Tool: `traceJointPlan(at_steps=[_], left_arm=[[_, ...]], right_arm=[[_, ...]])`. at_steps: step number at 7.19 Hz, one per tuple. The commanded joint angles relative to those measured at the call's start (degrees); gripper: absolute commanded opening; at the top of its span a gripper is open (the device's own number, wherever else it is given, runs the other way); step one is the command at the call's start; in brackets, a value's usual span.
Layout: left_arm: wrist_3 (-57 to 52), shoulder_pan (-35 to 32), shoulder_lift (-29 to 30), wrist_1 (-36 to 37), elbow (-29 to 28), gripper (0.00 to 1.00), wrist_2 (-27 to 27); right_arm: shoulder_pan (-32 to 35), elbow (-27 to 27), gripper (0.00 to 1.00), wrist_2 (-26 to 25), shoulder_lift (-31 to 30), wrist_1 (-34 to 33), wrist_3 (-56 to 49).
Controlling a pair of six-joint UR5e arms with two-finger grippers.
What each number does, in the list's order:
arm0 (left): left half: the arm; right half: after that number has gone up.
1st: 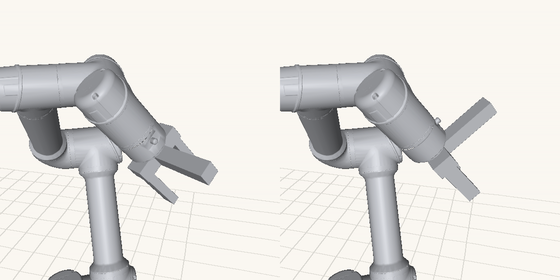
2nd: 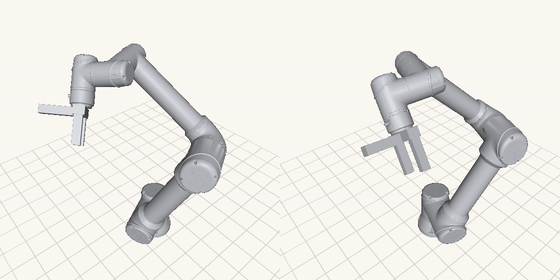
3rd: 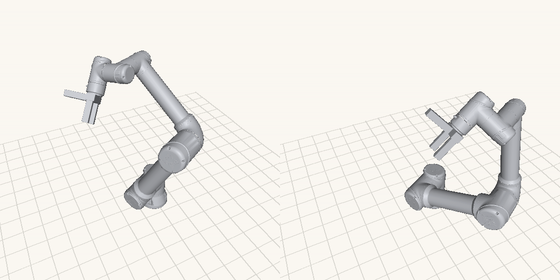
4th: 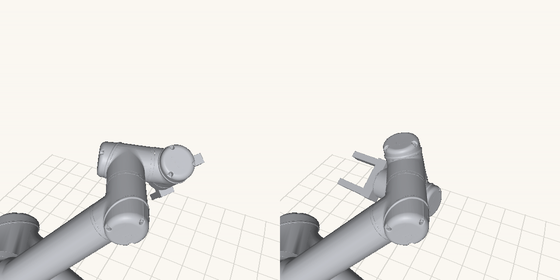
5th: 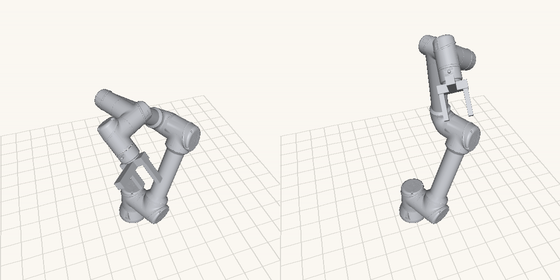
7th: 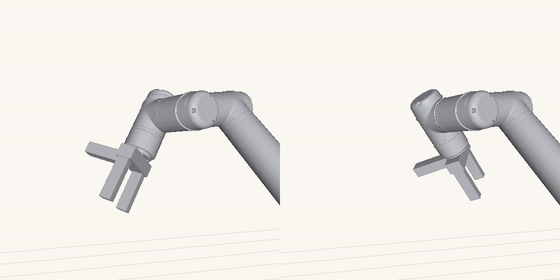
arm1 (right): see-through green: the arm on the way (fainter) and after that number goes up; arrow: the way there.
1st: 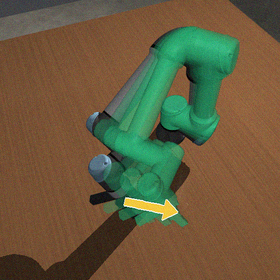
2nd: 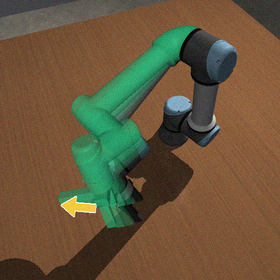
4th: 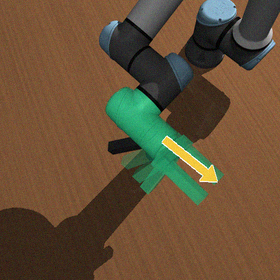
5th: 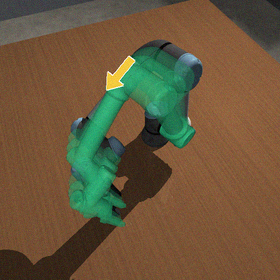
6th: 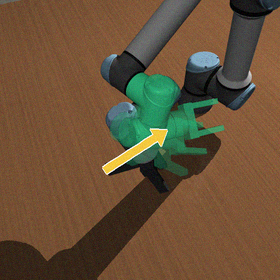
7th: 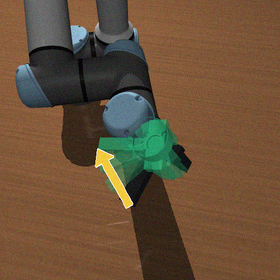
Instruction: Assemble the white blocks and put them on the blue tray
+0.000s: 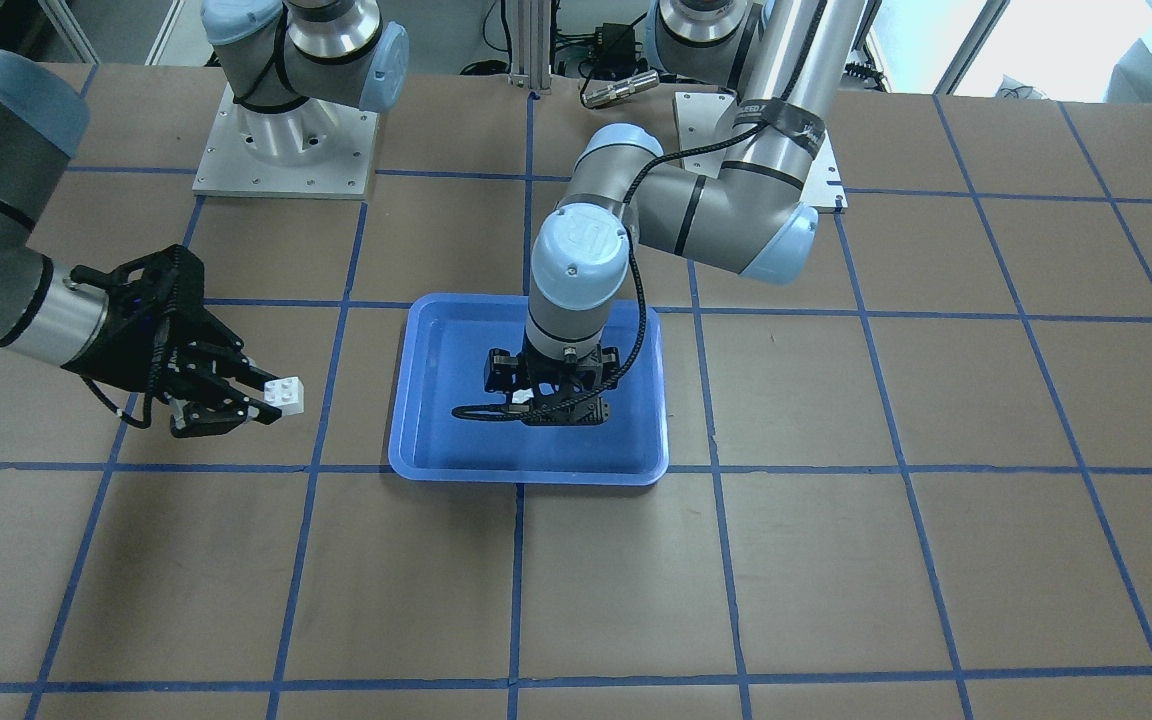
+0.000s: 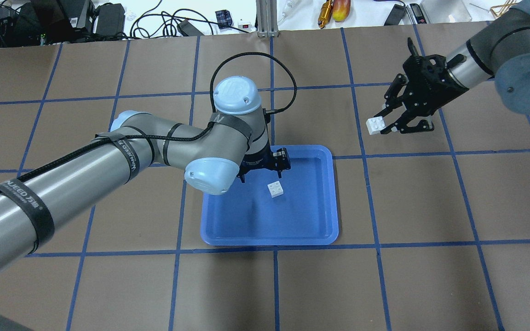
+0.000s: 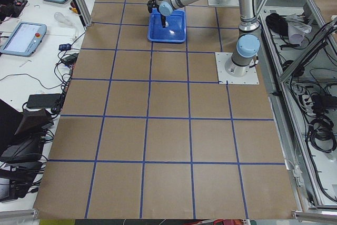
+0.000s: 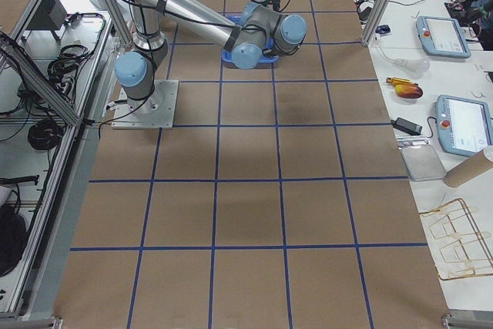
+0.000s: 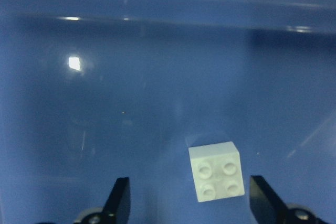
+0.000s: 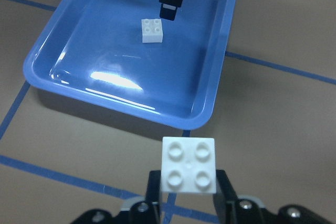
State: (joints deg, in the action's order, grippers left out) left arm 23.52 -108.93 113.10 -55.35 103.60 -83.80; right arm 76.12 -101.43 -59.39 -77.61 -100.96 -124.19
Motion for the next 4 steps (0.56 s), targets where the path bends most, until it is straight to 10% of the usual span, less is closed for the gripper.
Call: traceJointPlan(at_steps=[1,2,4], left_arm=[[-3.63,3.45,-1.47,-0.81,0.98,1.0,1.62],[-6.53,3.55,-1.48,0.58,3.77,0.99,1.97],[-5.34,3.91,-1.4,1.65,5.64,0.35,5.29]], right_arm=[[4.73,-2.61,0.0,0.06,0.27,-3.78,4.81],[6.65,-5.68,0.0,0.15,0.27,-9.2,6.49],[15.34,-12.44,0.0,-0.9,1.14,-23.96,10.1]])
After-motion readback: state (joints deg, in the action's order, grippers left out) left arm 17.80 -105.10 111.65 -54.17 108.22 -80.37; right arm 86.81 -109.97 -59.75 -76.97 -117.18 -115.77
